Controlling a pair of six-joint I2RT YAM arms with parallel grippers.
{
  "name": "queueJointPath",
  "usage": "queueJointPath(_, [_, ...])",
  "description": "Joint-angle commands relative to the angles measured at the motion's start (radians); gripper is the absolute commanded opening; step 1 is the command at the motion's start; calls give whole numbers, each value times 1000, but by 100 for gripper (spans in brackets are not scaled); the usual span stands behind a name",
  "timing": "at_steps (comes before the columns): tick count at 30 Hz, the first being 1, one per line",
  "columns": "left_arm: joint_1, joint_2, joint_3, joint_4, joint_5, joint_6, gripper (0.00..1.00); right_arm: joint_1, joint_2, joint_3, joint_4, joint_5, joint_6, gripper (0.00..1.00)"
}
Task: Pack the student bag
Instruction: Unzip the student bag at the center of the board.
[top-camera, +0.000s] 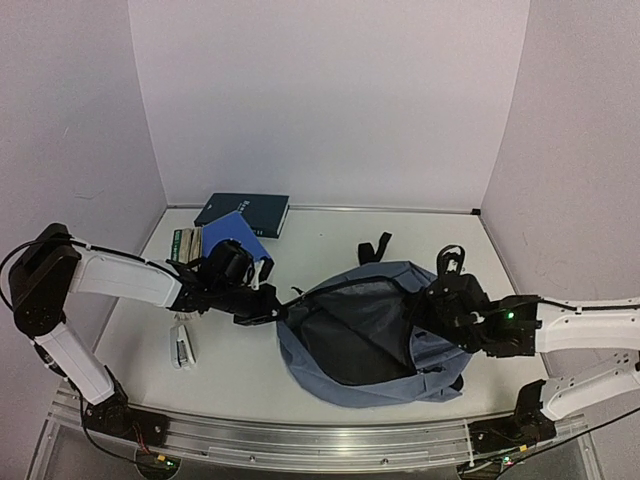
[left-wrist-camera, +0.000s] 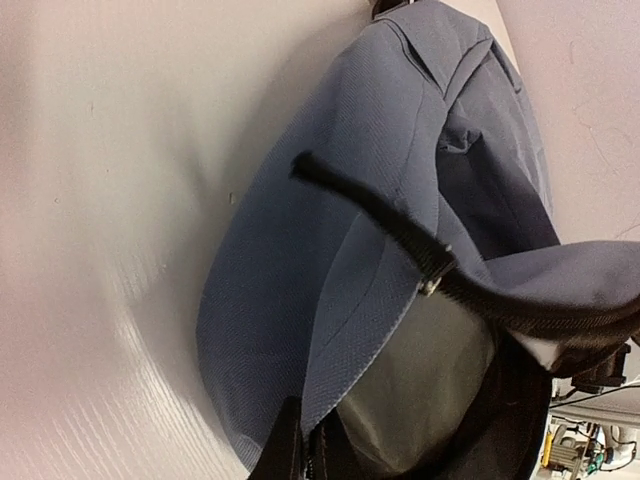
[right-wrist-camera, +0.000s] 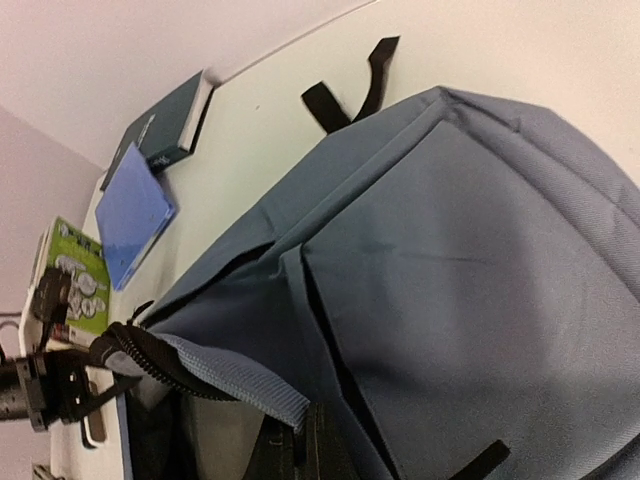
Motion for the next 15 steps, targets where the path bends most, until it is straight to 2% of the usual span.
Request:
queueJointPath(1, [60, -53, 30, -40, -15, 10, 0, -139, -104, -19, -51, 39, 4, 0])
queueJointPath(8, [186, -100, 23, -62, 44, 61, 0, -335, -113, -65, -65, -3, -16, 0])
queueJointPath(15, [263, -41, 122, -129, 100, 171, 0, -370, -99, -103, -66, 26, 40, 0])
